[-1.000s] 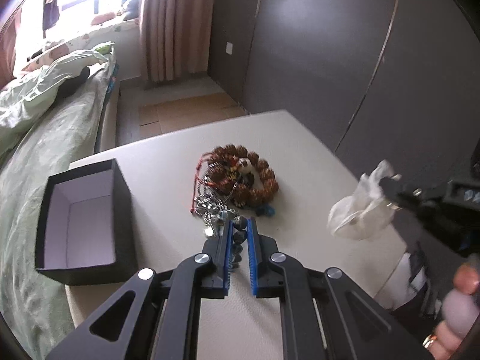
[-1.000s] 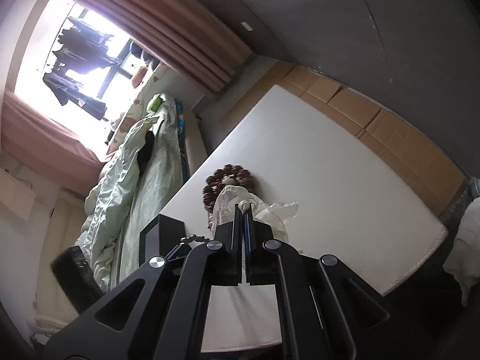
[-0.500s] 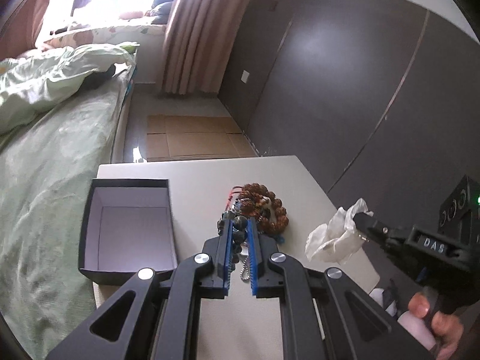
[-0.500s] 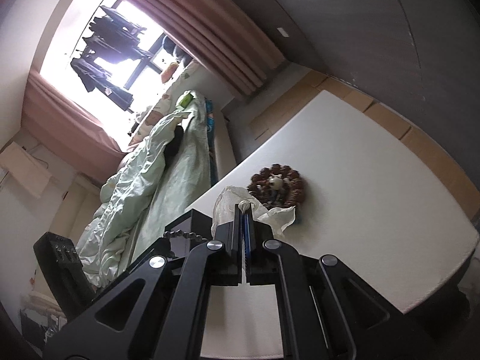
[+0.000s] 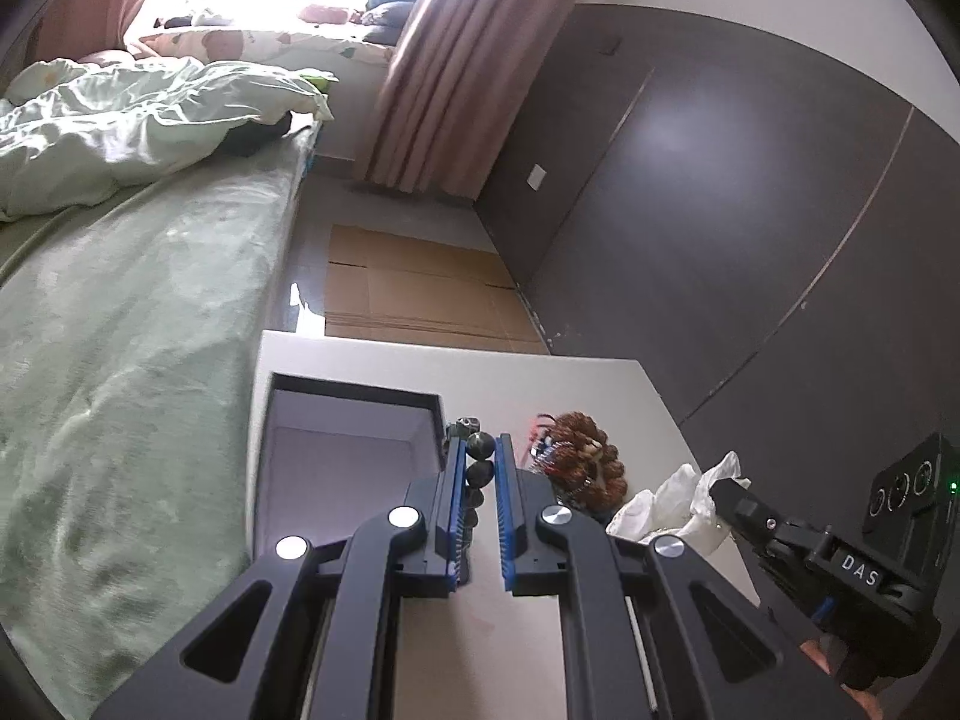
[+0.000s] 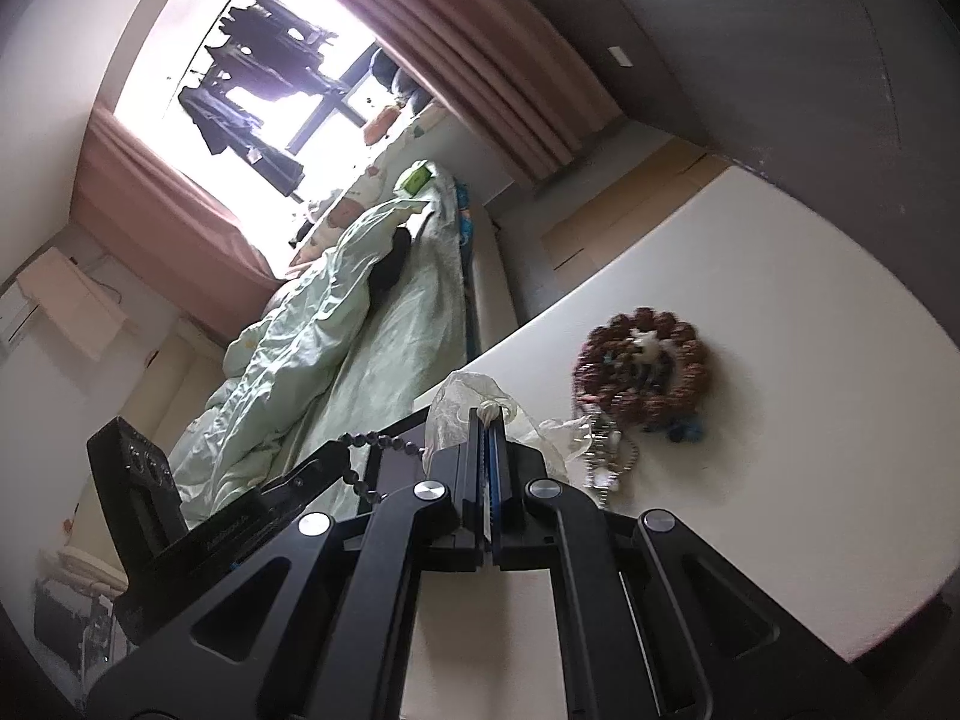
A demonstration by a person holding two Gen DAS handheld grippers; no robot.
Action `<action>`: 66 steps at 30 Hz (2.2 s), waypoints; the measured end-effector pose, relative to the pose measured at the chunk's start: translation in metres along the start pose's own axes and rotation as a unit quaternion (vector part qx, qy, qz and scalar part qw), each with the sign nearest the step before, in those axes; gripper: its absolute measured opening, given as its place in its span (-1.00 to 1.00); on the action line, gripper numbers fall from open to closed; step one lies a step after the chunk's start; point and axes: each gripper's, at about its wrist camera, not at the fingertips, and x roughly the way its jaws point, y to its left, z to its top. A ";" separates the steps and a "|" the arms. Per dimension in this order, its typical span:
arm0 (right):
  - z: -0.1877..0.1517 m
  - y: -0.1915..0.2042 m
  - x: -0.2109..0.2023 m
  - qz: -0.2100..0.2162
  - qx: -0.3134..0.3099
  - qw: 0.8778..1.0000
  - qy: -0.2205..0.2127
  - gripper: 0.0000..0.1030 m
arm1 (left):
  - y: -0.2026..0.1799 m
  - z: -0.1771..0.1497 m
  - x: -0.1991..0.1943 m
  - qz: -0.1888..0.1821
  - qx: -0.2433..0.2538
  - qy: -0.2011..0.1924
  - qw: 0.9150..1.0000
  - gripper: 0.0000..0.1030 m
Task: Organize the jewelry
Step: 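Carry the grey bracelet into the black box and open the left gripper while the right gripper releases the bag, then move the left gripper to the silver chain necklace and grasp it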
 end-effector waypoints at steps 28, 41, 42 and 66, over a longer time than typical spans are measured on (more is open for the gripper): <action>0.012 0.052 0.092 0.016 -0.057 0.993 0.101 0.38 | 0.037 0.014 0.004 0.001 -0.066 0.007 0.998 -0.85; 0.027 0.005 0.066 -0.012 -0.002 0.996 0.089 0.38 | 0.037 0.005 0.021 0.092 -0.064 0.027 0.993 0.51; 0.027 0.006 0.064 -0.012 -0.003 0.996 0.089 0.38 | 0.036 0.005 0.017 0.090 -0.062 0.025 0.994 0.51; 0.052 -0.038 -0.007 -0.106 0.018 0.993 0.048 0.71 | -0.019 -0.010 0.020 0.084 0.002 0.021 0.996 0.84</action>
